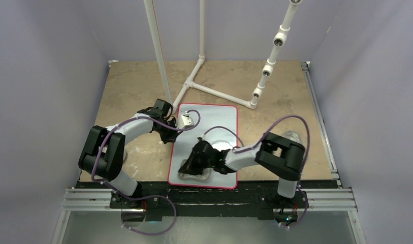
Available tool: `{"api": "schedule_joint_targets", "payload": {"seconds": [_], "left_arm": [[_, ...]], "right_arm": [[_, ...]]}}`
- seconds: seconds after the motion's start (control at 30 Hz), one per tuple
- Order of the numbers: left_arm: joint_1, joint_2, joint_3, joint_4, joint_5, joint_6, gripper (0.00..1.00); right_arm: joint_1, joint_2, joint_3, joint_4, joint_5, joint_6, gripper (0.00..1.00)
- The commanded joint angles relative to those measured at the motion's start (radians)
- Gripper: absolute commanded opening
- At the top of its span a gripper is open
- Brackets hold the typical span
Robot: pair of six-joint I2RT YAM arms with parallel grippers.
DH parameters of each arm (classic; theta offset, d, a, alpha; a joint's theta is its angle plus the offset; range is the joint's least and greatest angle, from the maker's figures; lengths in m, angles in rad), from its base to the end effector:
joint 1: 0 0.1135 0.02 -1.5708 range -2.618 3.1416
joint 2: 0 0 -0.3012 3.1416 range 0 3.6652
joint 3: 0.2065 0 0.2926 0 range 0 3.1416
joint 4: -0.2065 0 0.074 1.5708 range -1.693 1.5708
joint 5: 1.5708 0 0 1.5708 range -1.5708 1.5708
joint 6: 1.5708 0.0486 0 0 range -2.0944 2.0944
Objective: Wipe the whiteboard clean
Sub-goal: Hold the whiteboard at the center of the board.
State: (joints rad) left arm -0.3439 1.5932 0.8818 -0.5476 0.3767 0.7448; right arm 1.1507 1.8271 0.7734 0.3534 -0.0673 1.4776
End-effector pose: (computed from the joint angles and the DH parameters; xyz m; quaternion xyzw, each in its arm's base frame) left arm 0.2947 -0.1245 0.1596 0.5274 0.8151 -0.1509 0.1863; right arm 0.1535 0.3517 0.1066 0.1335 0.8965 0.4153 0.0775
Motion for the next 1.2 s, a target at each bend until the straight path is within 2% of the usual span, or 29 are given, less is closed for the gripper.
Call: {"api": "schedule_joint_targets", "payload": {"seconds": [0.0, 0.07, 0.2, 0.33, 0.43, 0.57, 0.63, 0.73, 0.8, 0.87, 1.07, 1.17], "left_arm": [[0.005, 0.067, -0.062, -0.084, -0.142, 0.029, 0.0], [0.005, 0.074, -0.063, -0.081, -0.138, 0.026, 0.0], [0.005, 0.077, -0.063, -0.079, -0.14, 0.025, 0.0], [0.005, 0.073, -0.059, -0.083, -0.145, 0.028, 0.0], [0.005, 0.069, -0.062, -0.084, -0.146, 0.03, 0.0], [0.005, 0.065, -0.067, -0.079, -0.149, 0.034, 0.0], [0.005, 0.068, -0.069, -0.078, -0.153, 0.035, 0.0], [0.005, 0.07, -0.067, -0.074, -0.148, 0.03, 0.0], [0.005, 0.071, -0.068, -0.073, -0.146, 0.024, 0.0], [0.005, 0.075, -0.066, -0.074, -0.145, 0.022, 0.0], [0.005, 0.081, -0.051, -0.087, -0.149, 0.013, 0.0], [0.005, 0.073, -0.053, -0.091, -0.155, 0.009, 0.0]], "right_arm": [[-0.029, -0.152, -0.186, -0.185, 0.193, 0.059, 0.0], [-0.027, -0.139, -0.138, -0.153, 0.235, 0.011, 0.0], [0.012, 0.08, 0.166, -0.256, 0.18, -0.11, 0.0], [0.064, 0.226, 0.345, -0.26, 0.129, -0.15, 0.0], [0.072, 0.203, 0.291, -0.26, 0.093, -0.138, 0.0], [0.064, 0.01, 0.01, -0.204, 0.071, -0.111, 0.0], [0.061, -0.062, -0.098, -0.25, 0.074, -0.121, 0.0], [0.062, -0.153, -0.176, -0.308, 0.136, -0.12, 0.0], [0.064, -0.166, -0.155, -0.282, 0.175, -0.143, 0.0], [0.076, -0.111, -0.067, -0.267, 0.163, -0.184, 0.0], [0.145, 0.148, 0.335, -0.304, 0.113, -0.319, 0.0], [0.163, 0.17, 0.37, -0.308, 0.108, -0.307, 0.0]]}}
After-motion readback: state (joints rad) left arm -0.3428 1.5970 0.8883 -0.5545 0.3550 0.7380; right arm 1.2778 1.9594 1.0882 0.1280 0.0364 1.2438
